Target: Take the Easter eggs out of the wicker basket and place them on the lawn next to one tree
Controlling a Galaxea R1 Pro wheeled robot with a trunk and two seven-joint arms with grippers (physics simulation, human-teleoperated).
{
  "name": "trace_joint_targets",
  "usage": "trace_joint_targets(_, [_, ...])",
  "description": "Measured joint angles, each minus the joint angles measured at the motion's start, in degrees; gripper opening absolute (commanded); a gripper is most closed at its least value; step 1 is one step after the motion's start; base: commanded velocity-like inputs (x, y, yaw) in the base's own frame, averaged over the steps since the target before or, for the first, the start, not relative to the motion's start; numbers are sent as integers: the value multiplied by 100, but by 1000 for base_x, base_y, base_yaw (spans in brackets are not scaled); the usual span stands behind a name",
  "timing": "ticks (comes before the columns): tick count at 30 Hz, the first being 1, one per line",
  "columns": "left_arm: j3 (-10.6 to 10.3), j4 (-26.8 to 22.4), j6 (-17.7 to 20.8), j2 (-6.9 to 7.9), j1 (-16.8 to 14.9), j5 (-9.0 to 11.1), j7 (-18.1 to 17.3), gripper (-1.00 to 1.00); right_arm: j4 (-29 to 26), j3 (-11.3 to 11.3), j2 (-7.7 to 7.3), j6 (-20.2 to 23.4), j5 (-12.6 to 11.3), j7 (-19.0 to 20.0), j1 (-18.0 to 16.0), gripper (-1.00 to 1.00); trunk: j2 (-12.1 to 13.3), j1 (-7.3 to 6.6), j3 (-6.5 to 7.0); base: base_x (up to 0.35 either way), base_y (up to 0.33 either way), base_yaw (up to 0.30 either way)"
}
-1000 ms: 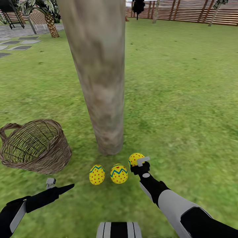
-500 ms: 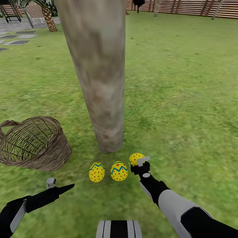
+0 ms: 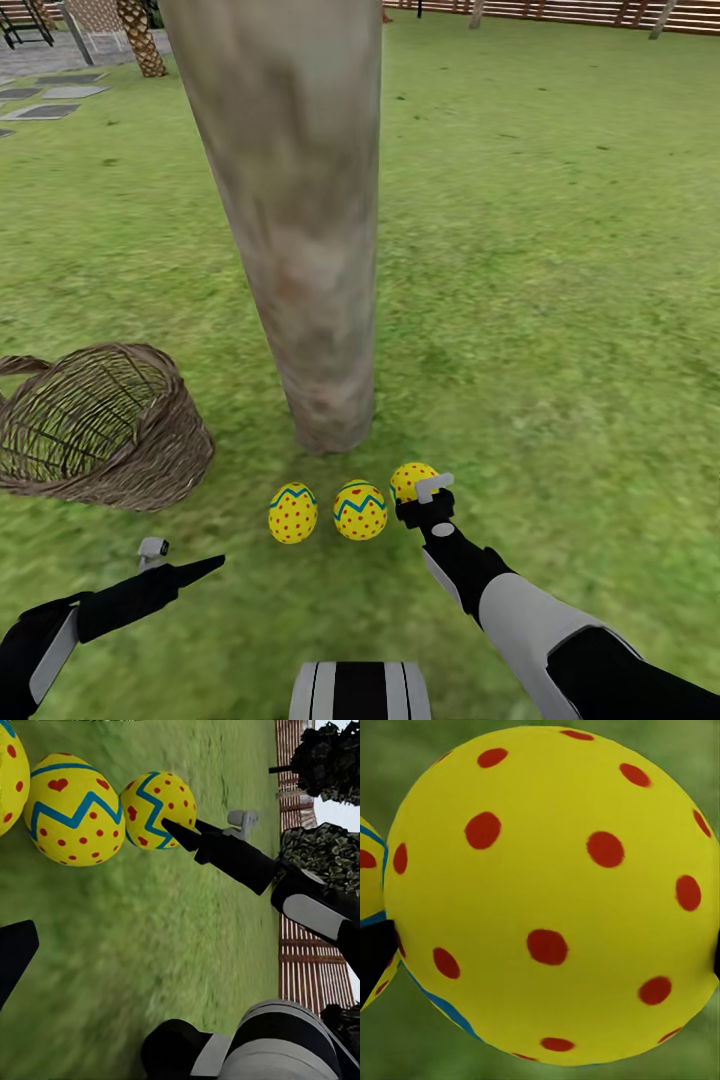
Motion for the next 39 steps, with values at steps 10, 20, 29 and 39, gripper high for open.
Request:
trace_joint_targets(10, [-7,3,0,2,0,0,0,100,0,-25,-11,45,-26,-2,0,-100,-8,15,-133,0,0,0])
trace_joint_targets(20, [-8,10,0,-1,0,0,0,100,-7,-26,-25,-16,12,-12,-9,-100,-12,23,-199,0,0,0])
trace_joint_targets(29, [-4,-2,0,-1,0,0,0,100,-16,-26,-28,-36,13,-17,-9,-100,-17,33,-288,0,0,0])
trace_joint_targets(39, [-6,20,0,-2,0,0,0,100,-24,-6,-20,-33,40,-114,-10,-100,-20,38,-332,0,0,0])
